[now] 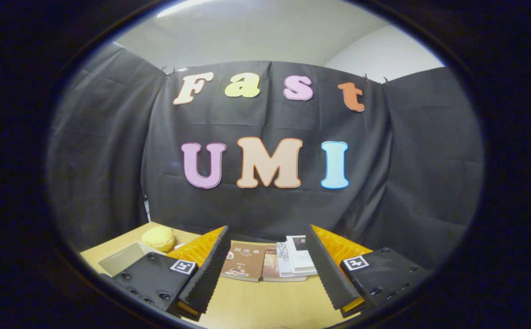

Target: Open the storage box then place both shoes into the box .Put the left shoe in first, then the right shoe, with the right side of both shoes facing outward in a uniform manner.

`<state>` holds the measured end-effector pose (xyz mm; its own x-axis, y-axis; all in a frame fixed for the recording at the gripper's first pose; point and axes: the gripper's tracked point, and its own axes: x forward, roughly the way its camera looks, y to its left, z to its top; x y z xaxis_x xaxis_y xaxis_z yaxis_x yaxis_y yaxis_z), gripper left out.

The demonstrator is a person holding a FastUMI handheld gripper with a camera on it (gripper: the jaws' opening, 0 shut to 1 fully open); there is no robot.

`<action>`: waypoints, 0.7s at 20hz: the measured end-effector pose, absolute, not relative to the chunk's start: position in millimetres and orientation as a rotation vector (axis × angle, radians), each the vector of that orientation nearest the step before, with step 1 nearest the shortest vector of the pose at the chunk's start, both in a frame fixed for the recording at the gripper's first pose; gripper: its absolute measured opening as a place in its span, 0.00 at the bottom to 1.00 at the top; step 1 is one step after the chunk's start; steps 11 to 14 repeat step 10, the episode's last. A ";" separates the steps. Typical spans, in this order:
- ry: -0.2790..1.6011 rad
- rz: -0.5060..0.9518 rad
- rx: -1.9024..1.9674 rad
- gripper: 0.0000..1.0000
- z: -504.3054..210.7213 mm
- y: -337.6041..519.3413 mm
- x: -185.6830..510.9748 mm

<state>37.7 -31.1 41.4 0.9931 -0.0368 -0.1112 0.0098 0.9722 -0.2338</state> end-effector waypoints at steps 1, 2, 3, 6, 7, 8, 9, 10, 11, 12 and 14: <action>0.100 -0.023 -0.245 1.00 45.2 -32.0 37.4; 0.083 -0.024 -0.249 1.00 49.3 -33.2 37.8; 0.073 -0.021 -0.246 1.00 52.2 -33.5 39.0; 0.067 -0.013 -0.224 1.00 50.9 -32.6 41.0; 0.068 -0.015 -0.219 1.00 51.3 -33.9 41.3; 0.068 -0.019 -0.219 1.00 52.2 -36.9 42.5; 0.065 -0.024 -0.221 1.00 54.3 -38.7 42.7; 0.062 -0.027 -0.221 1.00 56.4 -40.5 42.3; 0.062 -0.027 -0.221 1.00 56.4 -40.5 42.3; 0.062 -0.027 -0.221 1.00 56.4 -40.5 42.3; 0.062 -0.027 -0.221 1.00 56.4 -40.5 42.3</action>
